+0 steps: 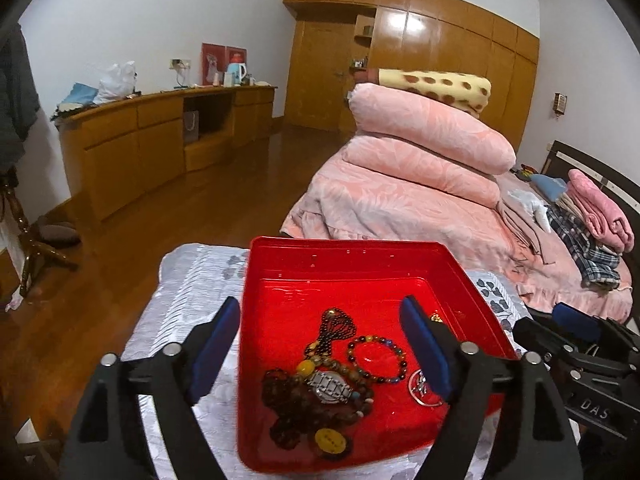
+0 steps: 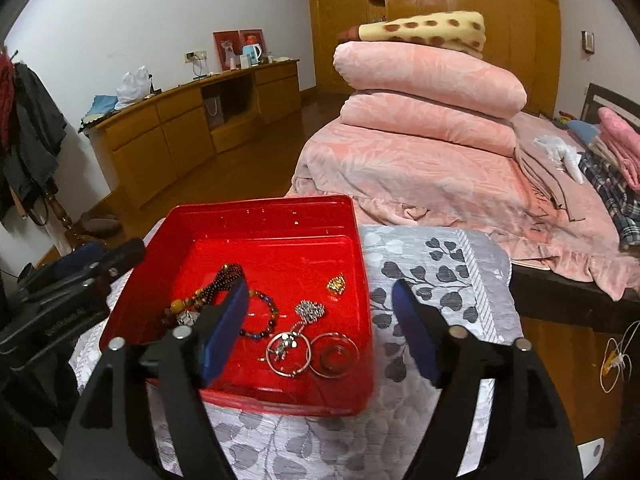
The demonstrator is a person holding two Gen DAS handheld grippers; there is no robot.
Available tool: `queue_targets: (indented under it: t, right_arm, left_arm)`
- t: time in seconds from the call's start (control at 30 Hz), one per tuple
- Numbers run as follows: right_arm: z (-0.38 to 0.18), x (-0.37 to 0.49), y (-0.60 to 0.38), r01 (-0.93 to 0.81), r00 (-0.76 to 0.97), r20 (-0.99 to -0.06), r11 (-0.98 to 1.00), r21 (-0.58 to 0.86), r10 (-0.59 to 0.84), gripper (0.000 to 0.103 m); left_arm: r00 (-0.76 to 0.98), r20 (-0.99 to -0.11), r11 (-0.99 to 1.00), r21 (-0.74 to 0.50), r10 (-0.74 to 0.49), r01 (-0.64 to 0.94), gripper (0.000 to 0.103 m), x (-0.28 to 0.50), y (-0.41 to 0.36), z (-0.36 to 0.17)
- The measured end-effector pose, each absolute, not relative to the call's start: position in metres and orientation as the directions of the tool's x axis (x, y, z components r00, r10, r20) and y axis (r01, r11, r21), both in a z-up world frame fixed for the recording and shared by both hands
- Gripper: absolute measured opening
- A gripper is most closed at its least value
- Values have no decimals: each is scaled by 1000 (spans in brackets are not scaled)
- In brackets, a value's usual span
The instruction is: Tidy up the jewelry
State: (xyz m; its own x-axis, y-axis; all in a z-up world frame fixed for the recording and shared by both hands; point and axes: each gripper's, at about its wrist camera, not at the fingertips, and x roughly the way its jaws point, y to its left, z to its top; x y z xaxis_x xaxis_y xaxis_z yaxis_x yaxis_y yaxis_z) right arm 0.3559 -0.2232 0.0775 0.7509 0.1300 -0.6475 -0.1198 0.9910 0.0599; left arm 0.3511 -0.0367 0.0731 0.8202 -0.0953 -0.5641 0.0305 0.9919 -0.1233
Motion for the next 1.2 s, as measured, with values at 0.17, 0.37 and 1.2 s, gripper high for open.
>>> queue_targets:
  t: [0.17,0.37,1.2]
  right_arm:
    - [74,344,-221,-126,749,-652,991,41,122,87]
    - [72,323,-220,-137,750,-649,990,40,130,94]
    - [83,199,-218,-148,834,-530,987,53,154,97]
  left_arm:
    - [829,-553,992,-124,-76,9,88,336,-31,73]
    - [844,-532,994,-110,-63,5,91,312,-28,72]
    - [922,-382,997,-68,-71,48,96,190,-19,95]
